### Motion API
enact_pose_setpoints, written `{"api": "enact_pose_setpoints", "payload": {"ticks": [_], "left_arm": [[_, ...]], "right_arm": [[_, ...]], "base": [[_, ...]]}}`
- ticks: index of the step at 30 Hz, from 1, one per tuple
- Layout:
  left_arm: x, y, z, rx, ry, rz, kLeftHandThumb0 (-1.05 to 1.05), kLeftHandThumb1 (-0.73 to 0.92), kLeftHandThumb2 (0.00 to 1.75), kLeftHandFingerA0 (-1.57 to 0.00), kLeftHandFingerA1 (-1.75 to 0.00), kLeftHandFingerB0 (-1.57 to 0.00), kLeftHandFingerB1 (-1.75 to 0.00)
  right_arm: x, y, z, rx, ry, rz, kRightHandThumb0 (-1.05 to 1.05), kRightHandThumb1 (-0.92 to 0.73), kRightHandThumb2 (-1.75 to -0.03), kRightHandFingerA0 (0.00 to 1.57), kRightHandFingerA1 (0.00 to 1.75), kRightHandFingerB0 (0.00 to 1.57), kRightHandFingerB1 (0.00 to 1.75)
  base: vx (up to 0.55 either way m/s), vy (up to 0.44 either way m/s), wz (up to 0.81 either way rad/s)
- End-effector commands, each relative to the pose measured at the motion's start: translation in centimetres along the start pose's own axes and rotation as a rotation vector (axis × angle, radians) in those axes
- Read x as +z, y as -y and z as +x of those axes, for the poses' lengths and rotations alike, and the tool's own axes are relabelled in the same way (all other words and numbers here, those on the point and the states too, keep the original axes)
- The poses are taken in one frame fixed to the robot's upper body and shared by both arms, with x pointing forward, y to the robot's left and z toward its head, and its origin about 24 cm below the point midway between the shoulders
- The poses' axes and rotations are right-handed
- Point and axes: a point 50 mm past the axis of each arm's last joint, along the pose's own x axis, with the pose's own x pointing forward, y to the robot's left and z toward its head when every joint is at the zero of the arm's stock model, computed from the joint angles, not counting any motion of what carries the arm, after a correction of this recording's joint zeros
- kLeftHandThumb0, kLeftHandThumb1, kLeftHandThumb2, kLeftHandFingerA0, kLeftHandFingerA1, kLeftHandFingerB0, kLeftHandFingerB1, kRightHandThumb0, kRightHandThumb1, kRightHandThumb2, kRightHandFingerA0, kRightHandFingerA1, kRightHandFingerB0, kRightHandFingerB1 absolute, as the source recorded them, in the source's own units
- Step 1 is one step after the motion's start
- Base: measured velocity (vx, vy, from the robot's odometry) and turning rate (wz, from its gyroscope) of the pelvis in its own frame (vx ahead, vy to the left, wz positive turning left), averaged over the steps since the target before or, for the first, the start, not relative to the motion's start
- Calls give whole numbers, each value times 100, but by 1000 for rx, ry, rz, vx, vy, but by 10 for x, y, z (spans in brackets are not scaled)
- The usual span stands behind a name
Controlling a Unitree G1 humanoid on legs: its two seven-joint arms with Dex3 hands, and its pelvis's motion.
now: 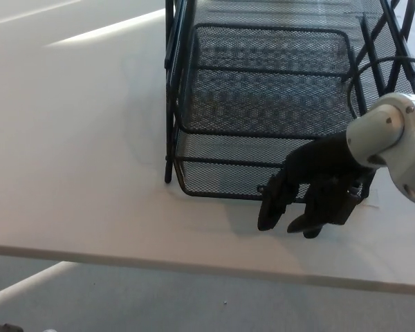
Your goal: A balck drawer is kept on the middle of the table and the robot uses its right hand to push it back away from the robot
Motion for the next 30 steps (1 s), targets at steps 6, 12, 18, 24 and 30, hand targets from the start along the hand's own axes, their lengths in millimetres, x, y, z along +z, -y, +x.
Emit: {"api": "enact_pose_setpoints", "payload": {"ticks": [6,12,18,24,30], "left_arm": [[-3,-1,-2,-2,-6,13,-54,73,62,-54,-40,-36,-34],[-4,-1,-3,-2,-4,26,-62,62,89,-47,-53,-30,-46],[-4,0,-2,-4,-5,18,-55,73,62,-52,-40,-36,-34],[-6,0,-3,-9,-5,-1,-55,73,62,-54,-40,-35,-33],[-5,-2,-3,-3,-3,4,-55,73,62,-51,-40,-34,-33]], "right_arm": [[-1,12,-8,-48,-3,-18,-53,-73,-65,55,44,38,37],[-1,7,-8,-36,5,-18,-53,-72,-65,54,44,38,37],[13,-15,-14,5,46,-123,-52,-76,-64,51,41,37,35],[44,-51,-31,80,163,-244,-49,-80,-64,52,41,40,35],[67,-81,-57,134,301,-327,-48,-80,-64,55,42,40,35]], "base": [[0,0,0],[0,0,0],[0,0,0],[0,0,0],[0,0,0]]}}
